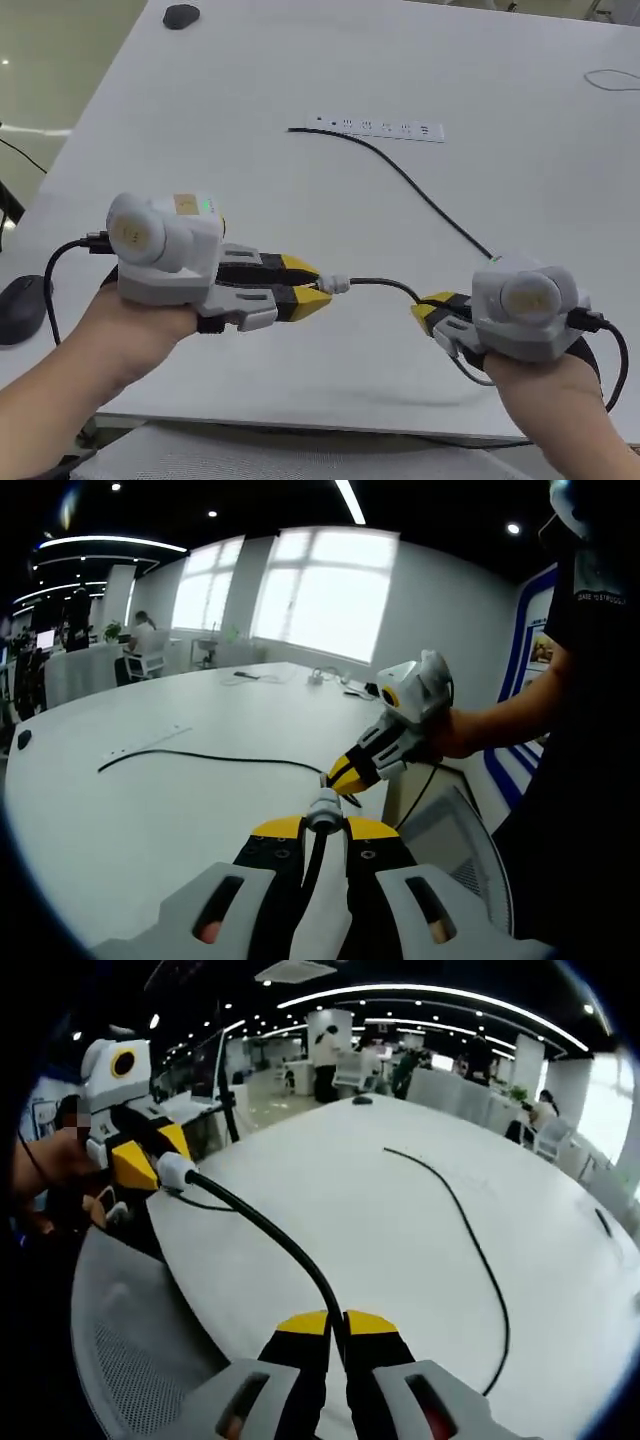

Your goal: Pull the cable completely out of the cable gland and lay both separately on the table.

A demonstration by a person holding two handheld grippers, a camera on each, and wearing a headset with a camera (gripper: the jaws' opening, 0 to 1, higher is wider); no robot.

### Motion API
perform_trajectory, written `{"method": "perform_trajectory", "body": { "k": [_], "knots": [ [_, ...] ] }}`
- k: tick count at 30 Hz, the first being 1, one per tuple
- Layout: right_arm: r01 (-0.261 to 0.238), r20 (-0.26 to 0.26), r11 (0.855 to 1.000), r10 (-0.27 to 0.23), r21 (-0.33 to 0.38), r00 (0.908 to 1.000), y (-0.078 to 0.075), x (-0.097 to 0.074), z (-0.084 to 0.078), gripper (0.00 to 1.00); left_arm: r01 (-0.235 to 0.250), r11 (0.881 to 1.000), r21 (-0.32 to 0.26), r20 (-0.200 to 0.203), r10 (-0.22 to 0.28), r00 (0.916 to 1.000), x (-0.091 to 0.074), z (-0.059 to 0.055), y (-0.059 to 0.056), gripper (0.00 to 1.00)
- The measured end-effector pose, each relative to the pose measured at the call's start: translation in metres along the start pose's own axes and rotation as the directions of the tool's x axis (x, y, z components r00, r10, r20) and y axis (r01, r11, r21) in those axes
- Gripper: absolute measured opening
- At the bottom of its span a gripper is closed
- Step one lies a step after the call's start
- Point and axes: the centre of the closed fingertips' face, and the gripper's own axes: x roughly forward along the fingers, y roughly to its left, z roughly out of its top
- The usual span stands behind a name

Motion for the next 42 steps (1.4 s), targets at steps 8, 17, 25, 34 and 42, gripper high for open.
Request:
{"method": "perform_trajectory", "body": {
  "k": [8,17,25,34,42],
  "knots": [
    [0.019,-0.063,0.975,-0.005,0.22,0.998,-0.008,0.011,-0.033,0.0,0.01,1.0,0.012,-0.031,-0.009,0.9995,0.004,-0.008,-0.002,0.15],
    [0.005,-0.027,0.987,-0.001,0.161,0.9996,-0.004,0.006,-0.026,0.01,0.003,1.0,0.002,-0.027,-0.003,0.9996,0.0,-0.006,0.002,0.15],
    [-0.02,-0.022,0.994,0.022,0.103,0.9995,0.001,0.002,-0.021,0.02,0.0,1.0,-0.013,-0.021,-0.001,0.9998,-0.001,-0.004,0.003,0.15],
    [-0.093,0.054,0.995,0.095,-0.034,0.994,0.021,-0.017,0.017,0.22,0.0,1.0,-0.018,-0.023,0.0,0.9997,0.0,-0.005,0.002,0.15],
    [-0.154,0.054,0.94,0.178,-0.305,0.9825,0.061,-0.019,0.053,0.22,0.0,1.0,-0.02,-0.025,-0.001,0.9997,0.0,-0.005,0.001,0.15]
  ]
}}
